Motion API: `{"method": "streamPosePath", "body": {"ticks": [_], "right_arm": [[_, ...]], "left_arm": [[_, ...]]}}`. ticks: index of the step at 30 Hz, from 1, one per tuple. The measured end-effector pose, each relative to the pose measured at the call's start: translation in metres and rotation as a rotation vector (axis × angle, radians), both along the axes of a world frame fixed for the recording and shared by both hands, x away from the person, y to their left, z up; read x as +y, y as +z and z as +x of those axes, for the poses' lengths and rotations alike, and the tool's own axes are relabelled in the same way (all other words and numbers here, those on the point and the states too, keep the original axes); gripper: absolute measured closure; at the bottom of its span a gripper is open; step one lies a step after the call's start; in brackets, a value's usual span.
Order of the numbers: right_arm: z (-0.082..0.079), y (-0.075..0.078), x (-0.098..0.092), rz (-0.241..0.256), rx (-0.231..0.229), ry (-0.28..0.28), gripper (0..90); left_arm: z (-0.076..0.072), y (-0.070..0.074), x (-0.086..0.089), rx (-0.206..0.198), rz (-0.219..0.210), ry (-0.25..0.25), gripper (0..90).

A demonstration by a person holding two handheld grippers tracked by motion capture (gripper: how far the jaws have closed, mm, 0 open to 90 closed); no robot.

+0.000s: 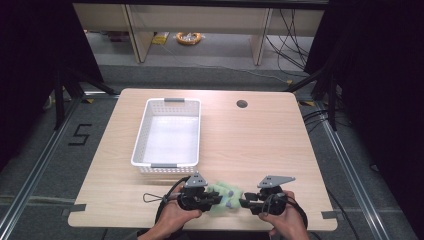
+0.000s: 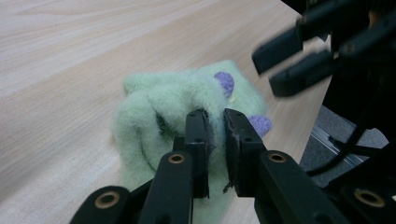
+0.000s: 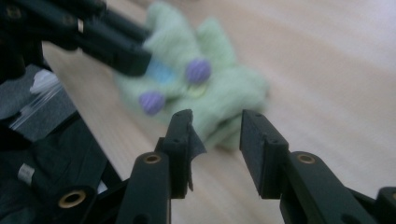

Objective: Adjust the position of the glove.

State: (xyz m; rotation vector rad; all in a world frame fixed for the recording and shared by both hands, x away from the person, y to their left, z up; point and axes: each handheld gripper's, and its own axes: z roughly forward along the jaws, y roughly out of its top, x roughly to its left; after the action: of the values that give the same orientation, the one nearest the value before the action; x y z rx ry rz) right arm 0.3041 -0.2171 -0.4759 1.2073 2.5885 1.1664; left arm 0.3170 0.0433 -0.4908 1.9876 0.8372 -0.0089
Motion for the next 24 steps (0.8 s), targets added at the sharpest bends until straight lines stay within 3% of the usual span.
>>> {"method": "streamPosePath", "body": {"ticks": [1,2,6,8,10,11,12,13,16,17,19,22,23,24], "right_arm": [[-0.001,-0.003,0.002,0.010,0.000,-0.008,63.9],[-0.002,-0.006,0.006,-0.006,0.020,0.001,63.8],[-0.002,-0.010,0.011,-0.028,0.019,0.001,65.1],[0.000,-0.011,0.013,-0.031,0.011,0.008,70.0],[0.002,-0.012,0.012,-0.023,0.005,0.027,82.5],[0.002,-0.012,0.012,-0.028,0.009,0.035,83.9],[0.004,-0.012,0.012,-0.026,-0.019,0.045,84.9],[0.004,-0.011,0.012,-0.019,-0.026,0.050,85.5],[0.004,-0.003,0.013,-0.034,-0.054,0.067,85.8],[0.008,0.005,0.012,-0.051,-0.081,0.105,85.8],[0.010,0.007,0.011,-0.061,-0.090,0.121,85.8],[0.021,0.009,0.010,-0.076,-0.092,0.158,85.7],[0.024,0.009,0.011,-0.084,-0.047,0.167,85.7],[0.024,0.009,0.011,-0.084,-0.047,0.167,85.7]], "left_arm": [[-0.001,0.000,-0.001,-0.008,-0.001,0.012,79.8],[-0.001,0.000,-0.001,-0.009,0.000,0.012,79.7],[-0.001,0.000,-0.001,-0.003,-0.008,0.002,79.6],[-0.001,0.000,-0.002,-0.003,-0.008,0.006,79.7],[-0.002,0.000,-0.002,-0.007,-0.012,0.005,80.4],[-0.002,0.002,0.000,0.007,0.003,-0.013,81.0],[-0.003,0.001,-0.002,-0.009,-0.009,0.018,81.7],[-0.003,0.003,-0.001,-0.014,-0.009,0.000,82.4],[-0.006,0.009,0.000,-0.027,-0.037,0.016,82.7],[-0.009,0.013,0.001,-0.023,-0.047,0.012,82.5],[-0.013,0.014,-0.001,-0.034,-0.068,0.022,82.2],[-0.019,0.014,-0.001,-0.037,-0.056,-0.002,81.3],[-0.019,0.009,-0.002,-0.018,-0.058,0.002,81.1],[-0.019,0.009,-0.002,-0.018,-0.058,0.002,81.0]]}}
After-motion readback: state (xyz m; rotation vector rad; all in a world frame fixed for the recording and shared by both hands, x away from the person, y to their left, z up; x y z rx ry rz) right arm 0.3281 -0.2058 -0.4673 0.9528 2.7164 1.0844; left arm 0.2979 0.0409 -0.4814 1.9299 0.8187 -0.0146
